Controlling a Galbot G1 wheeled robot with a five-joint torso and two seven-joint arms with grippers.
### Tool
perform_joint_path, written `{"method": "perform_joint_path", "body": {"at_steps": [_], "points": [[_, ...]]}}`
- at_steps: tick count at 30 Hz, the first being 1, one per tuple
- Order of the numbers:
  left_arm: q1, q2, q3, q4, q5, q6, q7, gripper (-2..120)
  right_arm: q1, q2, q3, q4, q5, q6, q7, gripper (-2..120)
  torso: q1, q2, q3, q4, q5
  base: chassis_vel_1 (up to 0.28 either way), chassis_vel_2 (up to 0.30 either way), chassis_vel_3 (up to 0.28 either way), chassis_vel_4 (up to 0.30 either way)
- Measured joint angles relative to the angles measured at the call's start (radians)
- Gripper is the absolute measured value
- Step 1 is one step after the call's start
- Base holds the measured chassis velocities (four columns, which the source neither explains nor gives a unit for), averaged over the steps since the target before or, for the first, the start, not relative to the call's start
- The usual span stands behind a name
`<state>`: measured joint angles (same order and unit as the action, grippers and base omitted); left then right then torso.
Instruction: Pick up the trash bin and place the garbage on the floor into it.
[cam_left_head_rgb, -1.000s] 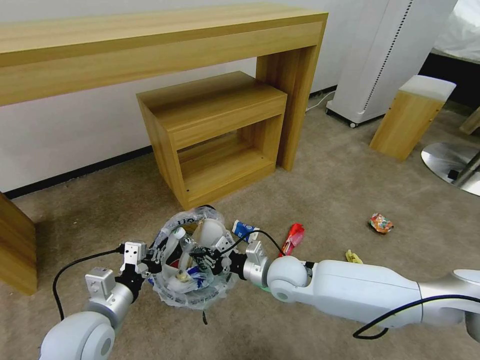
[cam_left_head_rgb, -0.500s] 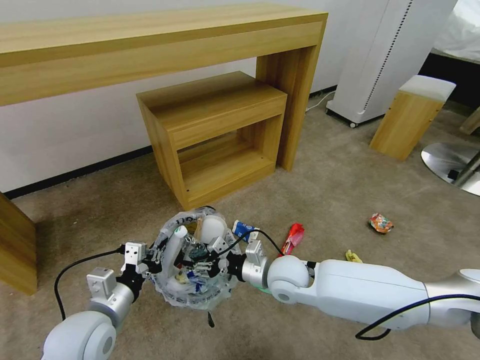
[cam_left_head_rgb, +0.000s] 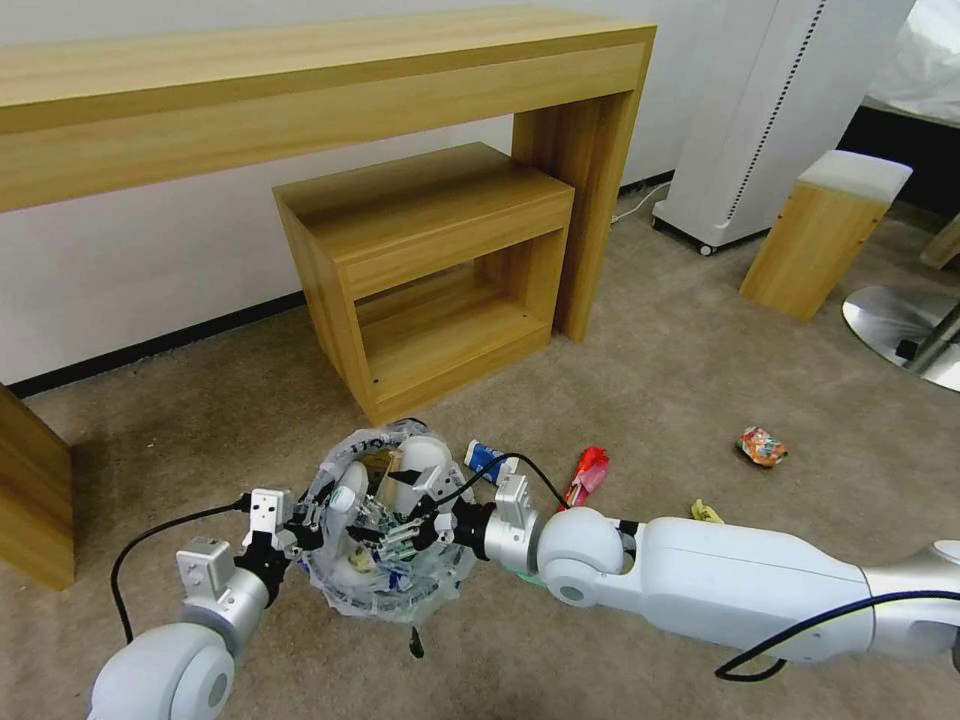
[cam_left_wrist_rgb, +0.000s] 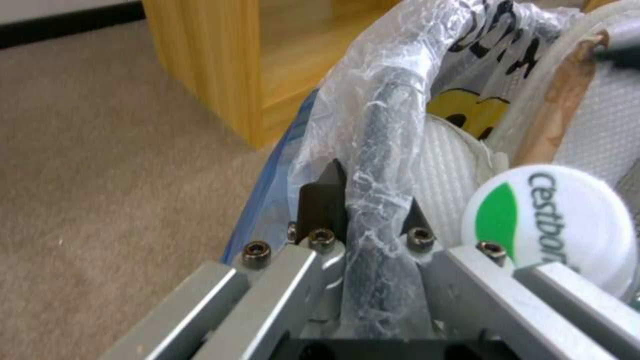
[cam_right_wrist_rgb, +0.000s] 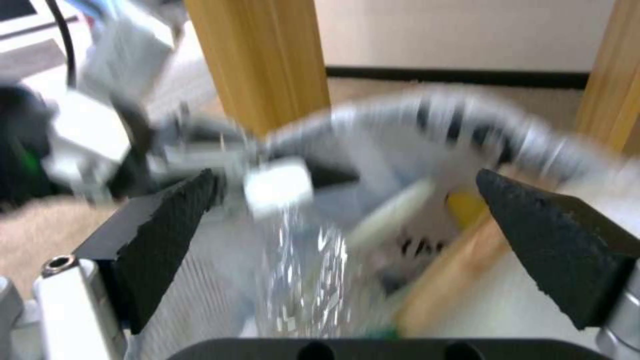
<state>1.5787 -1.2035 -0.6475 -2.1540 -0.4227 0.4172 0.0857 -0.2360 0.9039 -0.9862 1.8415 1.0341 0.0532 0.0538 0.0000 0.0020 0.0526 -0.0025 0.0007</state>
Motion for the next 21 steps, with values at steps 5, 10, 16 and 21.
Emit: {"method": "perform_joint_path", "body": {"at_steps": [5,10,16,21], "points": [[-0.001,-0.001,-0.002,0.015,0.003,-0.001,0.000,3,-0.017,-0.007,0.060,0.020,0.007,0.001,0.003,100,0.000,0.000,0.000,0.0000,0.0000,0.000,0.000,0.000,0.000],[-0.004,0.000,-0.006,0.031,0.003,-0.002,-0.002,3,-0.063,-0.022,0.150,0.036,0.015,0.000,0.008,100,0.000,0.000,0.000,0.0001,0.0000,0.000,0.000,0.000,0.000],[-0.004,0.005,-0.012,0.042,0.002,-0.006,-0.002,3,-0.178,-0.078,0.280,0.039,0.019,-0.011,0.043,100,0.000,0.000,0.000,0.0001,0.0003,0.000,0.000,0.000,0.000],[-0.005,0.004,-0.014,0.042,0.000,-0.007,-0.002,3,-0.316,-0.161,0.441,0.024,0.021,-0.034,0.130,100,0.000,0.000,0.000,-0.0004,0.0005,0.000,0.000,0.000,0.000]]}}
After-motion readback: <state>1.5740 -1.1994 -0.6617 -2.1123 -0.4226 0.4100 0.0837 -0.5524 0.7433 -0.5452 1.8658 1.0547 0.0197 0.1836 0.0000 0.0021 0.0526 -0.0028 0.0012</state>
